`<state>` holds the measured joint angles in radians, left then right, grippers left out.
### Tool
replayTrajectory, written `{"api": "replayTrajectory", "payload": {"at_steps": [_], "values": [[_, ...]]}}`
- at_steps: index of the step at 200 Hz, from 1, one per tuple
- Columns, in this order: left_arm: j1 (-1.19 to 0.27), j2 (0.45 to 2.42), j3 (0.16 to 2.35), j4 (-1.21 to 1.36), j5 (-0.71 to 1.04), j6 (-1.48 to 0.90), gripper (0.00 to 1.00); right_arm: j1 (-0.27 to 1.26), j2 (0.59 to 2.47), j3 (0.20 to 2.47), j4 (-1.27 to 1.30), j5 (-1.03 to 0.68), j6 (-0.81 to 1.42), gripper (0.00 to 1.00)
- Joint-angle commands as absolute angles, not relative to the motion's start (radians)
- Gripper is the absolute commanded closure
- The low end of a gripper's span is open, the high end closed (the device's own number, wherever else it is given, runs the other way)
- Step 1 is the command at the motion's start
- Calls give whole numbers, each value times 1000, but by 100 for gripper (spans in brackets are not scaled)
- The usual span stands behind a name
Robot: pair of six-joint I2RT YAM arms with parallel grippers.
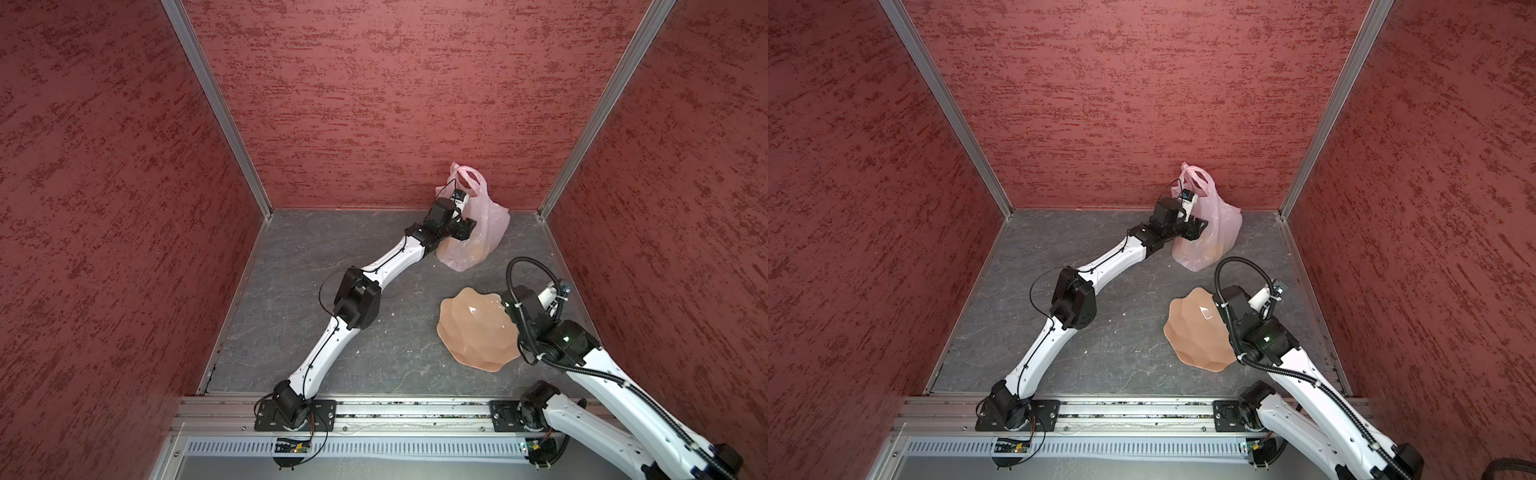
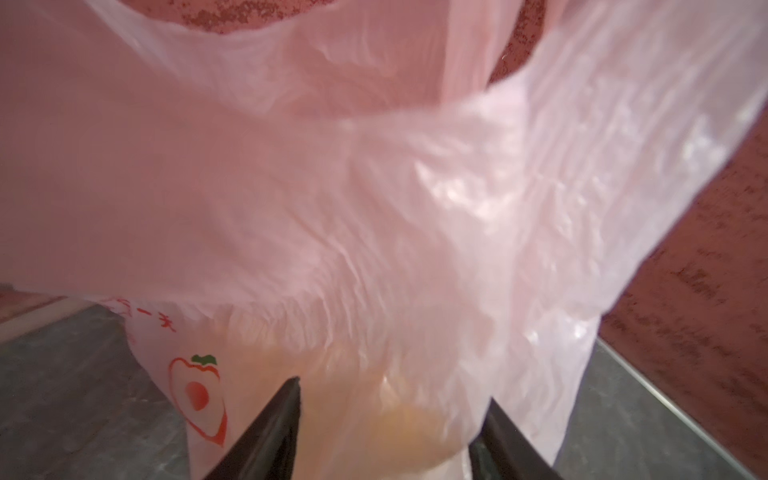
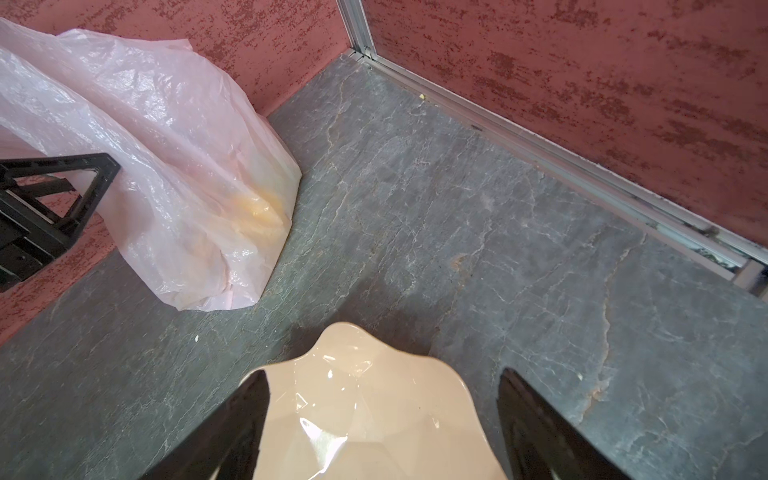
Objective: Take the fake fruits out of the plastic bag
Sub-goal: 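Reach the left gripper to the pink bag and grasp its top, then pull the pink bag nearer with the left gripper while the right releases the bowl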
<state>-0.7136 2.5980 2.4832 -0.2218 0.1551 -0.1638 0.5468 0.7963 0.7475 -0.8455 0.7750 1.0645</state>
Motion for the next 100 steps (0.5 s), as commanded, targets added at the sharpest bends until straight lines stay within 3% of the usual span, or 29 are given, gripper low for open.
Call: {"api": "replayTrajectory", "payload": {"at_steps": [1, 63, 100], "values": [[-706, 2608, 2453, -169, 223, -181, 54, 525, 821, 793, -758, 756, 998, 14], [-676, 2581, 2379, -112, 244, -246, 98, 511, 872, 806, -670, 721, 932, 14], [-649, 2461, 2194, -31, 248, -264, 100, 504, 917, 814, -614, 697, 879, 14]]}}
